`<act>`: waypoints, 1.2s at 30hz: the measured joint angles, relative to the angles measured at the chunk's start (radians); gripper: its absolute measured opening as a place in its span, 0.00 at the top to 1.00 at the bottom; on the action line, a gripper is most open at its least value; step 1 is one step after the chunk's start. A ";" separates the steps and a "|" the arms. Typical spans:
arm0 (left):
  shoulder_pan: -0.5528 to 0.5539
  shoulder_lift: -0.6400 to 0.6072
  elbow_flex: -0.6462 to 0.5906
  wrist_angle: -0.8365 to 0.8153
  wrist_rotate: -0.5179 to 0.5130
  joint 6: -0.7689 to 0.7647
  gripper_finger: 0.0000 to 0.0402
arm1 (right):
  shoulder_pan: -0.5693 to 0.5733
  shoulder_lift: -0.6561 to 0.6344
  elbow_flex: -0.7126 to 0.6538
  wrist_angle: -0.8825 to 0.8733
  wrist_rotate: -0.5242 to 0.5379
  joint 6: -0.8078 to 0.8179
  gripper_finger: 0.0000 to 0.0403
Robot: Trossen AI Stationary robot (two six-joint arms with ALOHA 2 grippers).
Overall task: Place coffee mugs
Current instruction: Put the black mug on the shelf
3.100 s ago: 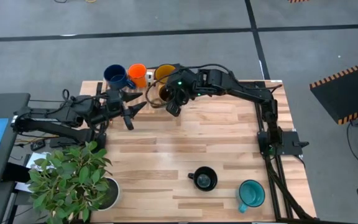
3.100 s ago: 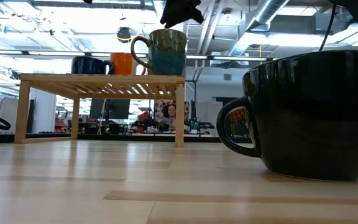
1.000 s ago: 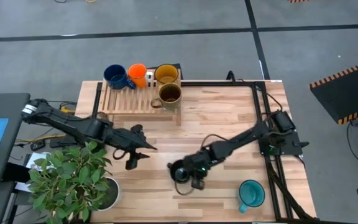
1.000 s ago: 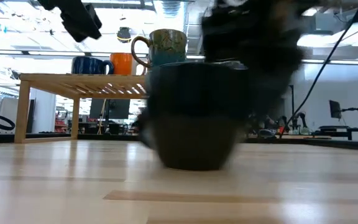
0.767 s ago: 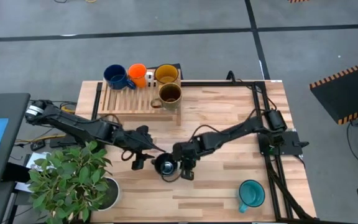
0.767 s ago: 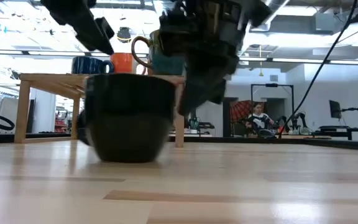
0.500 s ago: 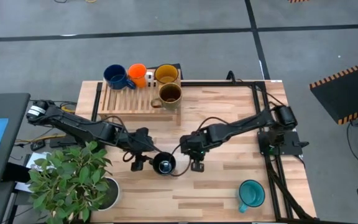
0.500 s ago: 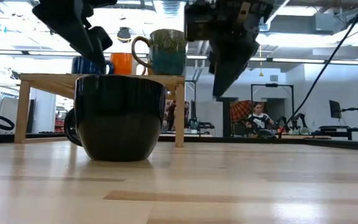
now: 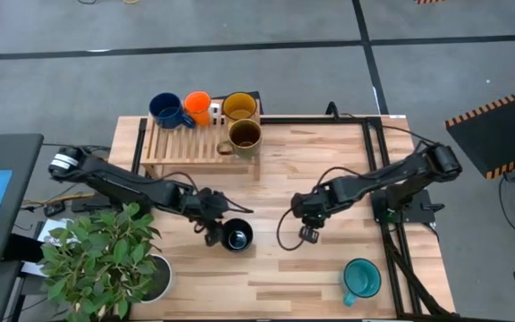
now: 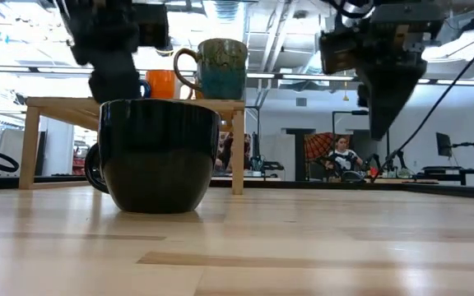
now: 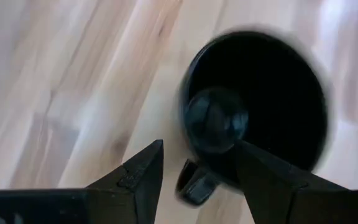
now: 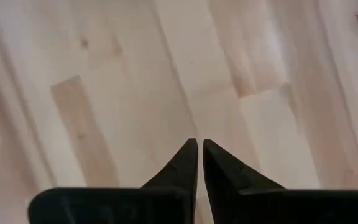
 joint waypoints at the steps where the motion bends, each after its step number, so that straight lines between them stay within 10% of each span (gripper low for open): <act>1: 0.000 0.019 -0.001 -0.002 0.002 -0.015 0.55 | 0.000 -0.012 -0.012 0.003 0.009 0.015 0.87; 10: 0.022 0.141 0.000 0.053 0.056 -0.138 0.59 | 0.000 -0.057 -0.029 0.031 0.024 0.038 0.87; 19: 0.068 0.063 0.006 -0.019 0.088 -0.173 0.97 | -0.002 -0.044 -0.030 0.054 0.028 -0.020 0.87; 36: 0.361 -0.175 0.491 -0.838 -0.158 -0.052 0.99 | -0.042 -0.044 -0.030 0.097 0.023 -0.051 0.87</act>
